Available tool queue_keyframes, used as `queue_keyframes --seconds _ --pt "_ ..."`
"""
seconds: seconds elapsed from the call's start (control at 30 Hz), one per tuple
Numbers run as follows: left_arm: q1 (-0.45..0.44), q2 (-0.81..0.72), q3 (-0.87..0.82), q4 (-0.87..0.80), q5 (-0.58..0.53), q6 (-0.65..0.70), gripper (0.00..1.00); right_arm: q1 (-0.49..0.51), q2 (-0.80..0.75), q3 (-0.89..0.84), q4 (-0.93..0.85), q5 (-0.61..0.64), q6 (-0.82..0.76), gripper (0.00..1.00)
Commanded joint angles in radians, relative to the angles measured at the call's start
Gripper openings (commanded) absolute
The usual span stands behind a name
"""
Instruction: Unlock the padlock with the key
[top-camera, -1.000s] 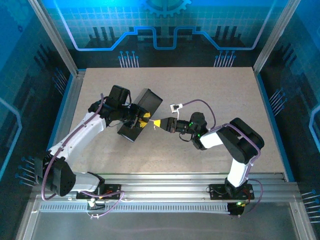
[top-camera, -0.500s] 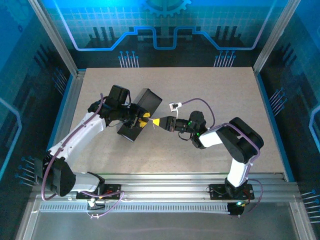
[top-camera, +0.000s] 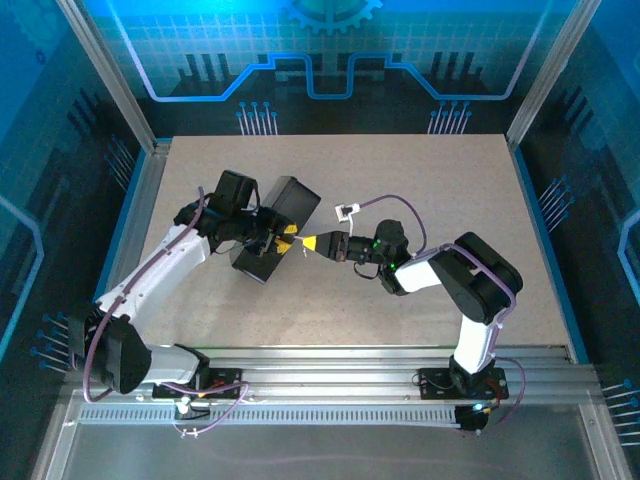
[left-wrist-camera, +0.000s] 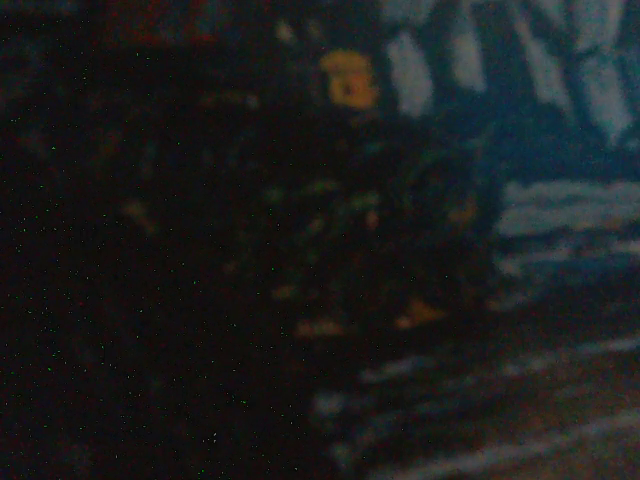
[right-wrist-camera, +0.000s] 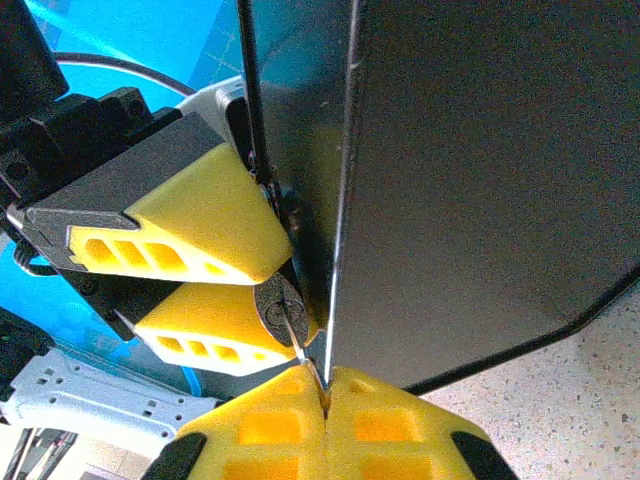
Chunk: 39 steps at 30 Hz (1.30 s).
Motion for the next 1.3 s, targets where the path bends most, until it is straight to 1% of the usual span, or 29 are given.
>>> queue_keyframes --seconds 0.0,0.17,0.4,0.63,0.73,0.83,0.97,1.07,1.13,1.2,1.27 --pt "-0.004 -0.046 0.005 0.088 0.036 0.007 0.00 0.040 0.024 0.037 0.040 0.016 0.011 0.00" --pt "-0.004 -0.042 0.003 0.089 0.041 0.014 0.00 0.067 0.044 0.060 0.038 0.014 0.011 0.00" --pt "-0.002 -0.032 0.021 0.054 0.068 0.072 0.00 0.060 0.042 0.064 0.039 0.014 0.025 0.00" --pt "0.000 -0.018 0.021 0.065 0.090 0.094 0.00 0.080 0.028 0.104 0.041 -0.043 0.052 0.00" --pt "0.011 -0.001 0.040 0.046 0.106 0.130 0.00 0.079 0.026 0.097 -0.003 -0.072 0.077 0.00" --pt "0.023 -0.002 0.033 0.047 0.114 0.132 0.00 0.080 0.028 0.071 0.030 -0.085 0.115 0.00" --pt "0.027 0.006 0.027 0.070 0.137 0.128 0.00 0.084 0.022 0.091 -0.038 -0.102 0.097 0.00" --pt "0.029 0.026 0.078 -0.024 0.131 0.203 0.00 0.071 0.024 0.123 -0.091 -0.131 0.122 0.00" --pt "0.031 0.030 0.095 -0.069 0.125 0.240 0.00 0.061 0.005 0.113 -0.085 -0.128 0.125 0.00" --pt "0.035 0.030 0.093 -0.076 0.124 0.250 0.00 0.061 -0.028 0.109 -0.135 -0.128 0.078 0.00" --pt "0.034 0.032 0.086 -0.069 0.126 0.247 0.00 0.072 -0.071 0.117 -0.256 -0.131 -0.021 0.00"
